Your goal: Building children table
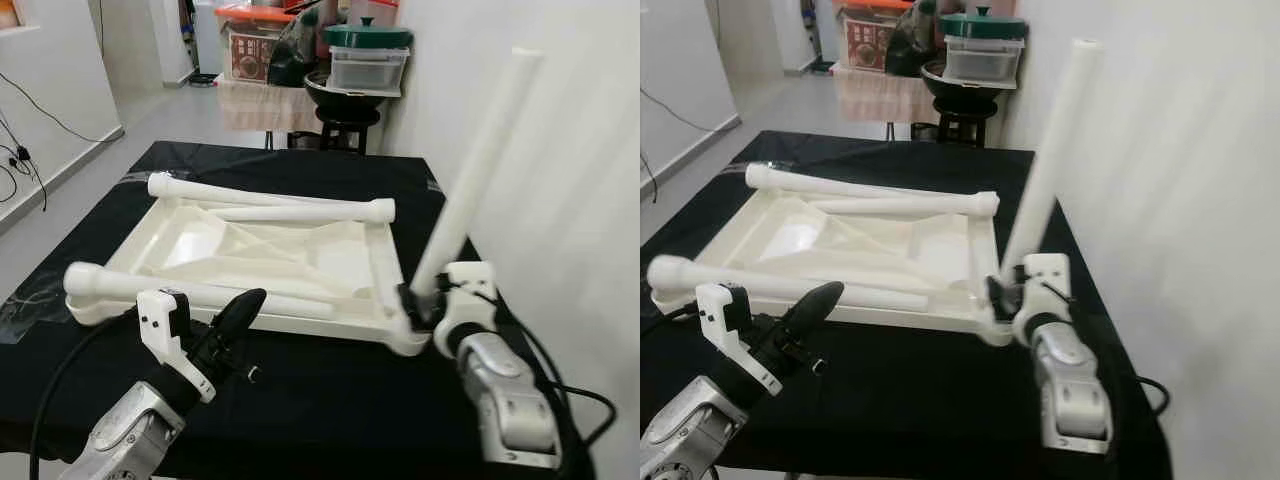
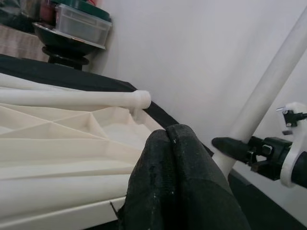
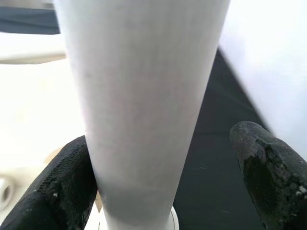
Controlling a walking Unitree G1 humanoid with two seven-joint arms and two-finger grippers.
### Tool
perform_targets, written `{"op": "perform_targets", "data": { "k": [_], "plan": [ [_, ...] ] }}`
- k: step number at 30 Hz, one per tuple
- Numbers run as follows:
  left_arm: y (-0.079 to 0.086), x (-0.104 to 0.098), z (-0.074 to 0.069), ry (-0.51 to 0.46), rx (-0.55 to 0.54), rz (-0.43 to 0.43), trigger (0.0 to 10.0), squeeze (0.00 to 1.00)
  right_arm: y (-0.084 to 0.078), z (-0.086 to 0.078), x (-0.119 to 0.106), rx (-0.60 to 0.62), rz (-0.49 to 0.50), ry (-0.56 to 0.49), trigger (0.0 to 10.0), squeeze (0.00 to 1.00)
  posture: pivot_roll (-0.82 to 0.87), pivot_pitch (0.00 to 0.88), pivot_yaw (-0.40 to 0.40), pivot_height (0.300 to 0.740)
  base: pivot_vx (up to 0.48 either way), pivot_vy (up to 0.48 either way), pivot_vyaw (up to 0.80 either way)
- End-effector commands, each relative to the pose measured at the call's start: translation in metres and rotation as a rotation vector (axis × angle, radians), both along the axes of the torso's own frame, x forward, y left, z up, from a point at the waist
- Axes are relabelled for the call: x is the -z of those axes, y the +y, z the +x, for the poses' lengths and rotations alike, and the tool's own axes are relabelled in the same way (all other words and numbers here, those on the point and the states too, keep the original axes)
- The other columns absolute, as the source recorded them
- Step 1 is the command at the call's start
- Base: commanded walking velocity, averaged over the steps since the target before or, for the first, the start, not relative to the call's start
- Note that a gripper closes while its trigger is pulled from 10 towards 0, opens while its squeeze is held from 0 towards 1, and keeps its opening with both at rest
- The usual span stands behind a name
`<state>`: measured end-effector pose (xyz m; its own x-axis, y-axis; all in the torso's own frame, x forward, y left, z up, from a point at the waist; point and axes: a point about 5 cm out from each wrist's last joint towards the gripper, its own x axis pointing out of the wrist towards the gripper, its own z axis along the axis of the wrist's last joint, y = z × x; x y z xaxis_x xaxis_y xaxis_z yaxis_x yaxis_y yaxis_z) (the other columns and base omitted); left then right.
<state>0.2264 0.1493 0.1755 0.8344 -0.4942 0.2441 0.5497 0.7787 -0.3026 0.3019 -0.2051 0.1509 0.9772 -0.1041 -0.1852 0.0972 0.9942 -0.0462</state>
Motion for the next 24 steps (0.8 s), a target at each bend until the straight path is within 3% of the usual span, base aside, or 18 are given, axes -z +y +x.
{"op": "perform_targets", "data": {
  "k": [1,7,9,13,16,24],
  "plan": [
    [0.000,0.002,-0.001,0.009,-0.002,0.034,10.0,0.00,-0.016,0.001,-0.004,0.083,-0.008,-0.009,10.0,1.00,-0.06,0.000,-0.064,0.740,0.000,0.000,0.00],
    [0.001,0.002,0.000,0.012,-0.019,0.064,10.0,0.00,-0.013,0.002,-0.006,0.046,0.015,-0.016,10.0,1.00,-0.06,0.000,-0.065,0.740,0.000,0.000,0.00],
    [0.003,0.003,0.000,0.028,-0.051,0.107,10.0,0.00,0.006,-0.006,0.001,-0.056,0.046,-0.002,10.0,1.00,-0.06,0.000,-0.063,0.740,0.000,0.000,0.00],
    [0.007,0.002,0.000,0.039,-0.098,0.139,10.0,0.00,0.011,-0.012,0.006,-0.078,0.054,0.017,10.0,1.00,-0.06,0.000,-0.063,0.740,0.000,0.000,0.00],
    [0.016,-0.001,0.001,0.049,-0.187,0.159,10.0,0.00,0.010,-0.017,0.007,-0.085,0.054,0.020,10.0,1.00,-0.06,0.000,-0.063,0.740,0.000,0.000,0.00],
    [0.029,-0.005,0.004,0.073,-0.253,0.125,10.0,0.00,0.006,-0.024,0.008,-0.128,0.061,0.027,10.0,1.00,-0.05,0.000,-0.058,0.740,0.000,0.000,0.00]
  ]
}}
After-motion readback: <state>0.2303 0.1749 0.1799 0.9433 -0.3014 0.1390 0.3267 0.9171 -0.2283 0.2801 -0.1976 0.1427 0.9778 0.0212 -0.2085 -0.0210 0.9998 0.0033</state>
